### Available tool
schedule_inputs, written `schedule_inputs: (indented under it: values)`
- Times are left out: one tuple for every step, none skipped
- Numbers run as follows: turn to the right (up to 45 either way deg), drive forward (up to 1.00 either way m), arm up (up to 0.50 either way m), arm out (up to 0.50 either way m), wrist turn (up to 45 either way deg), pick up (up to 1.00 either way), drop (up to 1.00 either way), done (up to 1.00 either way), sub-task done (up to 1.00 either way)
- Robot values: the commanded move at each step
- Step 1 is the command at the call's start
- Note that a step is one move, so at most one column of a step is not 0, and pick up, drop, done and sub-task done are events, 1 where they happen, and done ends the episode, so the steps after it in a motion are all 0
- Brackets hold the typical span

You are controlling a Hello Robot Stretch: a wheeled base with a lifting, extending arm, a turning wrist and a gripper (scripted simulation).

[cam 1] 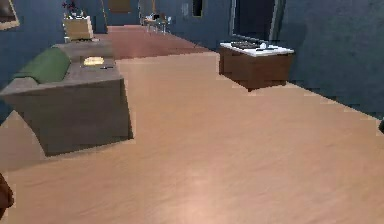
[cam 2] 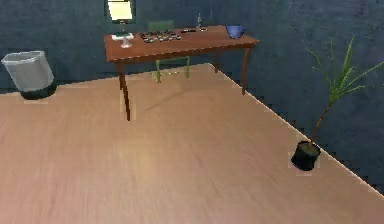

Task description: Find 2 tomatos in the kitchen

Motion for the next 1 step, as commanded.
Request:
schedule_inputs:
  values:
    - [0.0, 1.0, 0.0, 0.0, 0.0, 0.0, 0.0, 0.0, 0.0]
